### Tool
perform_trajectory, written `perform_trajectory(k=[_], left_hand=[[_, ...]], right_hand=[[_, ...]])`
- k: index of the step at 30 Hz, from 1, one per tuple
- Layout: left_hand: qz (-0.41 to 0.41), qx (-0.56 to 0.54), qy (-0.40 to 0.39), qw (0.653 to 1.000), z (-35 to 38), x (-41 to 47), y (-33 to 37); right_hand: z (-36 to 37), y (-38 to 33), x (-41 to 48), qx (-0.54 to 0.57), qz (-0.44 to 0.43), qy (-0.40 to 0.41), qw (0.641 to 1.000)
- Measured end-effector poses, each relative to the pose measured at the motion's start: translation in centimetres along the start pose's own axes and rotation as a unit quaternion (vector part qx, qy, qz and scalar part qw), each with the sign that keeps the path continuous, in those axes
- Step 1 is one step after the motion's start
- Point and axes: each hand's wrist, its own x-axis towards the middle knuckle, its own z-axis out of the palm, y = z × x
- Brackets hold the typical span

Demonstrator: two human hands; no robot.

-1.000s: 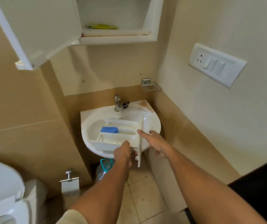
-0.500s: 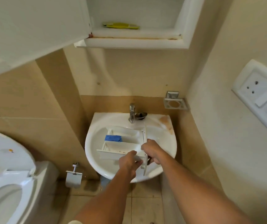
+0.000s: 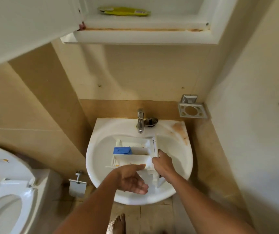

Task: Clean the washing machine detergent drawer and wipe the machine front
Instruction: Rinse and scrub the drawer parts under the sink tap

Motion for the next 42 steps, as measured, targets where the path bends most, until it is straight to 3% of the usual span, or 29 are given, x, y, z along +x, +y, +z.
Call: perform_trajectory(k=[4, 7, 8, 10, 13, 15, 18, 24, 27, 30, 37, 42], left_hand=[[0.014, 0.241, -0.047, 0.969, -2.5, -2.6, 4.5], [0.183, 0.372, 0.084, 0.906, -2.7, -3.0, 8.4], [0.263, 0.405, 0.156, 0.861, -2.6, -2.9, 9.5], [0.403, 0.454, 0.292, 0.739, -2.2, -2.9, 11.3], [0.525, 0.493, 0.368, 0.589, -1.8, -2.9, 13.7], [0.527, 0.572, 0.341, 0.528, -2.0, -2.2, 15.6], [0.429, 0.742, 0.294, 0.423, -2.6, -1.6, 17.9], [0.413, 0.737, 0.321, 0.429, -2.3, -0.9, 19.0], [0.406, 0.71, 0.344, 0.461, -1.0, -1.2, 19.6], [0.395, 0.715, 0.346, 0.462, -0.5, -1.2, 19.9], [0.393, 0.633, 0.39, 0.541, 0.9, -0.8, 19.9], [0.404, 0.604, 0.406, 0.555, 1.1, 0.2, 20.0]], right_hand=[[2.4, -0.1, -0.3, 0.014, 0.008, 0.048, 0.999], [3.6, -0.4, -0.5, 0.015, 0.012, 0.066, 0.998], [3.8, -0.5, -0.6, 0.014, 0.014, 0.071, 0.997], [4.1, -0.6, -0.8, 0.008, 0.013, 0.071, 0.997], [4.9, -1.1, -1.0, -0.004, 0.007, 0.062, 0.998], [5.3, -1.3, -1.2, -0.004, 0.005, 0.065, 0.998], [5.5, -1.2, -1.2, 0.01, 0.006, 0.065, 0.998], [4.7, -0.4, -0.8, 0.032, 0.004, 0.044, 0.998], [4.1, -0.2, -0.6, 0.042, 0.005, 0.027, 0.999], [3.7, -0.3, -0.5, 0.045, 0.014, 0.017, 0.999], [3.5, -0.5, -0.4, 0.07, 0.053, 0.015, 0.996], [3.2, -0.7, -0.3, 0.118, 0.072, 0.01, 0.99]])
